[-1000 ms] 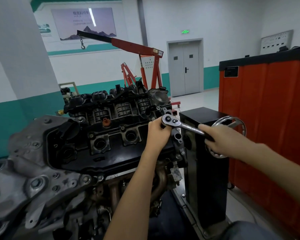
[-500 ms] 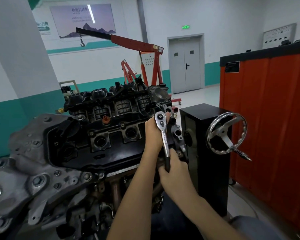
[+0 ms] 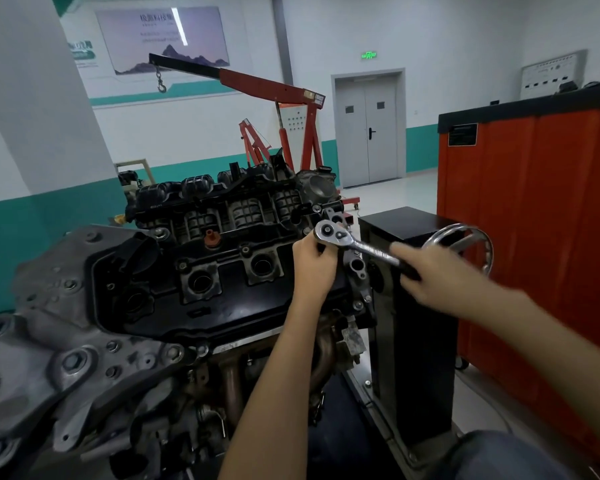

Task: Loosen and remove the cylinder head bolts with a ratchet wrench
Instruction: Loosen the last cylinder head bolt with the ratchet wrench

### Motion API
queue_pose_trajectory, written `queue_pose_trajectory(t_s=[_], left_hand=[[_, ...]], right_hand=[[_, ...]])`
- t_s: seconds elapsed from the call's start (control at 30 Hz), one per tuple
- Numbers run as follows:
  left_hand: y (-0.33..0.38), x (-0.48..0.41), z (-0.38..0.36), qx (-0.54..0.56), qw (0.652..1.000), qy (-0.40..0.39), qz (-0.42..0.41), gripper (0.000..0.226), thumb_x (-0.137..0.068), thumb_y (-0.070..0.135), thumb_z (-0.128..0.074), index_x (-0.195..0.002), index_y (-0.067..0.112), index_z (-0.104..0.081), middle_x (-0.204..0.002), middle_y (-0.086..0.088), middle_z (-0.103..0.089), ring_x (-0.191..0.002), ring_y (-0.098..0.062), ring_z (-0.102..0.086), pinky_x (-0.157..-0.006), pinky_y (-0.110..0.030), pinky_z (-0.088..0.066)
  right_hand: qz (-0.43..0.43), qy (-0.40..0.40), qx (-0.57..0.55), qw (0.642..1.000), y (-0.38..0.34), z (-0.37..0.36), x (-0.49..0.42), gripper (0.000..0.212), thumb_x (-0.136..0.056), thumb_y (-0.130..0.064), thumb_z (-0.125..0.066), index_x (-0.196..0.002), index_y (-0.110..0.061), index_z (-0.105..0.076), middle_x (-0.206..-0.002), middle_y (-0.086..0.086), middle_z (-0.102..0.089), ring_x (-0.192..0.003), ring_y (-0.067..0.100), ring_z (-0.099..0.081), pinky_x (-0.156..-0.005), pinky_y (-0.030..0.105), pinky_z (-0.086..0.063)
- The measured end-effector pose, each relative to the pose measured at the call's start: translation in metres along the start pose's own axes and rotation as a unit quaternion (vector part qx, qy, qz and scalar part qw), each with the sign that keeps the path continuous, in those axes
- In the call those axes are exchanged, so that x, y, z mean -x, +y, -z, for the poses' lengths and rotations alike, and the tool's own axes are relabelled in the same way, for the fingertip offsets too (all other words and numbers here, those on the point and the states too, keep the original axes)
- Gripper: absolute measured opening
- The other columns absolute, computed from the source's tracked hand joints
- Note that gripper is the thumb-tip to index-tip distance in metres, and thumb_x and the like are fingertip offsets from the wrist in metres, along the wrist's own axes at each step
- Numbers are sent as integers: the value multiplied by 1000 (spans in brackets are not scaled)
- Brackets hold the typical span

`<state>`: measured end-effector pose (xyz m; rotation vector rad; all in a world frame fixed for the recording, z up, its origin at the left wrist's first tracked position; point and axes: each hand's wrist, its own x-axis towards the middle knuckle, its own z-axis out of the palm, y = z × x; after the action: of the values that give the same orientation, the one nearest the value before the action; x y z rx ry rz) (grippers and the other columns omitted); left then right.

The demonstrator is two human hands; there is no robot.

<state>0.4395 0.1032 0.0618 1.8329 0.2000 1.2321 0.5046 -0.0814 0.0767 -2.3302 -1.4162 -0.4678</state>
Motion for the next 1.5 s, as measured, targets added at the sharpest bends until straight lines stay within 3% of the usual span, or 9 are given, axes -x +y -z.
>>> queue_pose_trajectory(t_s=[0.1, 0.27, 0.4, 0.53, 0.73, 1.03, 1.3, 1.4, 1.5], left_hand=[[-2, 0, -2, 2, 1000, -16, -17, 53, -87, 2, -58, -47, 34, -46, -46, 16, -46, -49, 2, -37, -51, -17, -31], [-6, -5, -5, 1, 1000, 0, -2, 44, -89, 3, -63, -50, 12, -45, -41, 15, -39, -45, 3, -35, -52, -15, -30], [-1, -4, 1, 2, 999, -21, -26, 37, -89, 6, -65, -55, 15, -52, -43, 13, -45, -46, 11, -41, -51, -5, -31], [18, -8, 8, 21, 994, -102, -22, 44, -88, 12, -69, -54, 38, -62, -53, 20, -57, -57, 9, -53, -59, -6, -39], [24, 2, 19, 53, 992, -111, -12, 39, -92, 5, -56, -72, 37, -66, -71, 4, -63, -69, 11, -56, -67, -4, -40], [24, 6, 7, 65, 995, -73, 9, 45, -95, 19, -61, -59, 28, -36, -54, 16, -37, -57, -1, -32, -57, -17, -32], [30, -4, 18, -16, 990, -138, 0, 44, -92, 7, -60, -53, 27, -55, -51, 11, -46, -55, 1, -41, -60, -15, -36], [34, -4, 21, -30, 988, -151, -12, 37, -89, 2, -55, -67, 31, -63, -52, 20, -53, -51, 5, -44, -54, -8, -32], [34, 0, 23, 17, 993, -113, 12, 40, -93, 6, -53, -68, 35, -66, -49, 23, -52, -49, 6, -44, -52, -9, -33]], right_hand=[[-96, 43, -286, 953, -49, -48, 38, 20, -85, -6, -60, -84, -21, -46, -62, 5, -54, -46, 8, -49, -43, 21, -39], [-160, 101, -433, 881, -121, -88, 31, 15, -84, -2, -53, -95, -11, -51, -61, 6, -50, -45, 7, -45, -43, 19, -36], [-115, 48, -327, 937, -76, -64, 34, 16, -80, 0, -54, -90, -12, -50, -63, 9, -51, -49, 18, -47, -47, 31, -40], [-20, -44, -118, 992, -4, -7, 9, 24, -85, -7, -58, -99, -26, -54, -69, -3, -53, -54, 7, -52, -49, 16, -37], [37, -12, 76, 996, 9, 16, -19, 18, -89, -19, -56, -105, -21, -48, -72, -3, -53, -63, 16, -52, -59, 26, -38], [-134, 67, -411, 899, -106, -76, 37, 16, -82, -6, -56, -93, -15, -50, -61, 3, -50, -43, 5, -45, -43, 20, -37], [-9, -50, -73, 996, -2, -5, 7, 25, -87, -11, -58, -99, -30, -48, -71, -5, -51, -56, 6, -52, -47, 16, -40], [60, -50, 136, 988, 19, 32, -26, 22, -92, -19, -53, -113, -22, -47, -68, -10, -45, -61, 8, -49, -51, 16, -33], [60, -10, 126, 990, 10, 29, -28, 20, -90, -21, -53, -107, -26, -43, -74, -4, -49, -72, 20, -56, -60, 27, -36]])
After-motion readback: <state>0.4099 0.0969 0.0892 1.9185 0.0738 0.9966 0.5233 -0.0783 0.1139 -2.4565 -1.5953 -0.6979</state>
